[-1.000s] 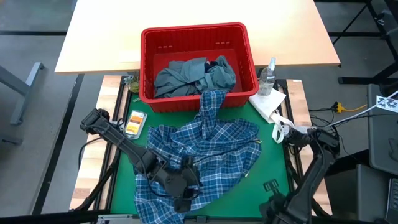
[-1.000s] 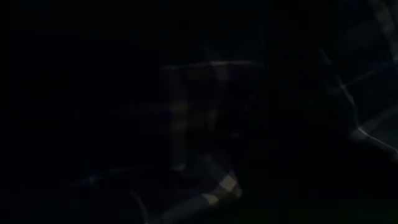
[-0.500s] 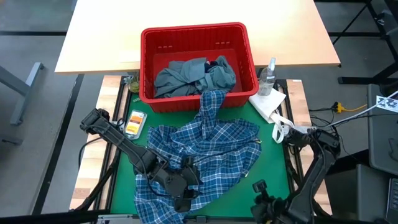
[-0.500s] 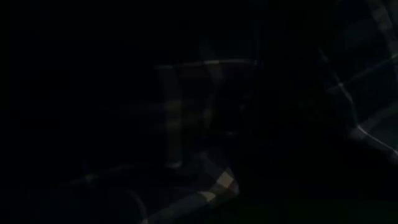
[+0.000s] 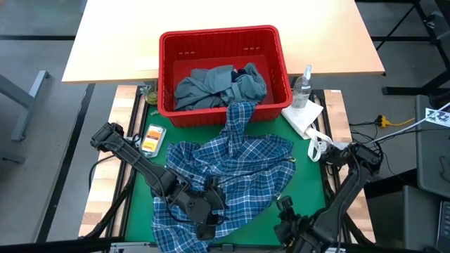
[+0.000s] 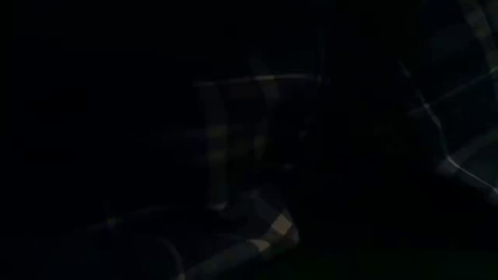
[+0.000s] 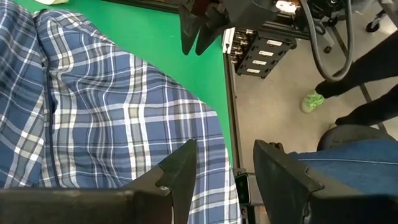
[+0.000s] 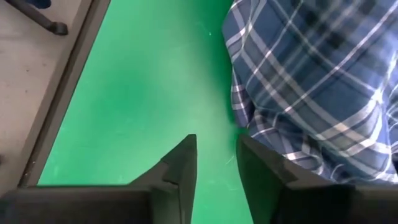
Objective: Fold Laundry from Bin
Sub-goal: Fold the blue shirt
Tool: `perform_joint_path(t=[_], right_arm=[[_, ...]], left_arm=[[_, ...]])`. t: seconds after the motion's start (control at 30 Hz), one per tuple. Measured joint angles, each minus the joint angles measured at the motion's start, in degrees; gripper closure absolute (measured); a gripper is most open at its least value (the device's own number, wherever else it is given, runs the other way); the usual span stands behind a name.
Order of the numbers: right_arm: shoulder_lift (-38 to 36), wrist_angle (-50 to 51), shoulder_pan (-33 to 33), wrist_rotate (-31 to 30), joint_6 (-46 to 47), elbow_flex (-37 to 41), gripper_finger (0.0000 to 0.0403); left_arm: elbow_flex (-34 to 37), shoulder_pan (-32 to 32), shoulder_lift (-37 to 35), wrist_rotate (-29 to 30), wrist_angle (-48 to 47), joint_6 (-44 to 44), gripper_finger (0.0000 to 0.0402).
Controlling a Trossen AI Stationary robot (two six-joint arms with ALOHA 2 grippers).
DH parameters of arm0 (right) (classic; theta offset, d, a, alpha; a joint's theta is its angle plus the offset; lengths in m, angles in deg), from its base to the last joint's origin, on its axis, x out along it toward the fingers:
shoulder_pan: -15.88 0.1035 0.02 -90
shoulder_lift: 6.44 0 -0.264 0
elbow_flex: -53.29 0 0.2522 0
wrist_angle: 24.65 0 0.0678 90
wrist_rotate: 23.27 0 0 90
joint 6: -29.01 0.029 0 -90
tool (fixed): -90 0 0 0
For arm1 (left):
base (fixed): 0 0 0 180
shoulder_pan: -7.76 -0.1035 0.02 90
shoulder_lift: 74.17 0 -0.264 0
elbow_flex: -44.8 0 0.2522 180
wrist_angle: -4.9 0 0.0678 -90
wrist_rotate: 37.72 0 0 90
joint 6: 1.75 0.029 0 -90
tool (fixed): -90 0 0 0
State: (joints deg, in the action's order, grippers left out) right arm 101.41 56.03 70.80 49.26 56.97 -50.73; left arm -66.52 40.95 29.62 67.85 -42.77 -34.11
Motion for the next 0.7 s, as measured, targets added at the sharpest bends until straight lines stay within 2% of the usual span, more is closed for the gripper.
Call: perform_joint_path(t=[0.7], right_arm=[[3.28, -0.68, -0.87, -5.47, -6.79, 0.02, 0.0287]], left_arm=[[0.0, 0.88, 0.02, 0.02, -0.33, 0.0, 0.025]])
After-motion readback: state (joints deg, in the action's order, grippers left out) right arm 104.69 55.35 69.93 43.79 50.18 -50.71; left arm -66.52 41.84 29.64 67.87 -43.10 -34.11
